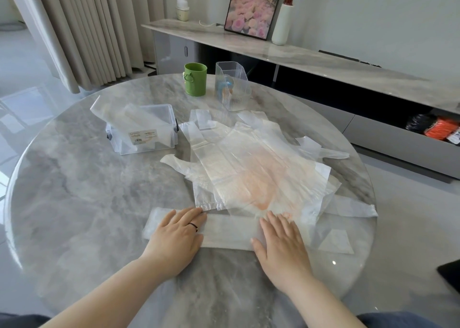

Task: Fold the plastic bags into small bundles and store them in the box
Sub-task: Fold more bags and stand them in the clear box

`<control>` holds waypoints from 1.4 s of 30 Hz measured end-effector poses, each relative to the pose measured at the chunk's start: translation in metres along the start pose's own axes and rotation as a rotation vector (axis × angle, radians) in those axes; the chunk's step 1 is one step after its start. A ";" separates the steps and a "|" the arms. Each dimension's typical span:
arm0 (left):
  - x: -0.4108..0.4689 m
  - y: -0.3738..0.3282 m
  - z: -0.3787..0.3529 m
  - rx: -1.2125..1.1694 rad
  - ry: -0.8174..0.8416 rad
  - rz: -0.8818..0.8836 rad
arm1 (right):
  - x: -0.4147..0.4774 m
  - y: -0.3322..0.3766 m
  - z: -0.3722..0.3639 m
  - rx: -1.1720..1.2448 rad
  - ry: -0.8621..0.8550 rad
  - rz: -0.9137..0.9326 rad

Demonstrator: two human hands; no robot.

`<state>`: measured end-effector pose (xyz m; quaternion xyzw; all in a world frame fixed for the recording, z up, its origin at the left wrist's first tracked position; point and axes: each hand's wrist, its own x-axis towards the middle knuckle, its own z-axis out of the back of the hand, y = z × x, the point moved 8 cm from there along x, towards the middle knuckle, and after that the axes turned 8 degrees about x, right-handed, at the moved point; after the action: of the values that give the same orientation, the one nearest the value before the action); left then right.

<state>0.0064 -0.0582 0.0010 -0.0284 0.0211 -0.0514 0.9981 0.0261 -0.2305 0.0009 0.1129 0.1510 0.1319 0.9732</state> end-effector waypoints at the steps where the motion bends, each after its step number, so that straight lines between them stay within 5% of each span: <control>1: 0.000 0.002 0.005 -0.071 0.040 0.016 | 0.001 0.006 0.005 0.021 -0.068 0.052; 4: -0.001 0.013 0.009 -0.124 -0.030 0.024 | -0.002 0.037 0.036 -0.011 -0.290 0.246; 9: -0.010 0.027 0.006 -0.125 0.027 0.030 | 0.021 0.072 0.022 0.078 0.067 0.329; 18: -0.023 0.044 0.007 -0.187 -0.003 0.044 | 0.045 0.104 -0.009 -0.118 0.463 0.223; 22: -0.027 0.049 0.019 -0.113 -0.115 0.052 | 0.046 0.111 -0.025 0.005 0.585 0.198; 29: -0.029 0.055 0.039 -0.163 -0.395 0.053 | 0.068 0.091 -0.012 0.704 0.268 -0.042; 32: -0.029 0.047 0.034 -0.169 -0.256 -0.006 | 0.076 0.077 -0.008 0.725 0.077 -0.131; 36: -0.031 0.028 0.023 -0.123 -0.124 -0.100 | 0.078 0.072 -0.005 0.748 0.035 -0.142; 42: -0.035 0.027 0.007 -0.162 -0.012 -0.075 | 0.049 0.075 0.020 0.479 -0.160 0.131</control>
<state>-0.0252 -0.0270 0.0079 -0.1100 0.0181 -0.0867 0.9900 0.0611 -0.1498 0.0257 0.3597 0.0930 0.1456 0.9169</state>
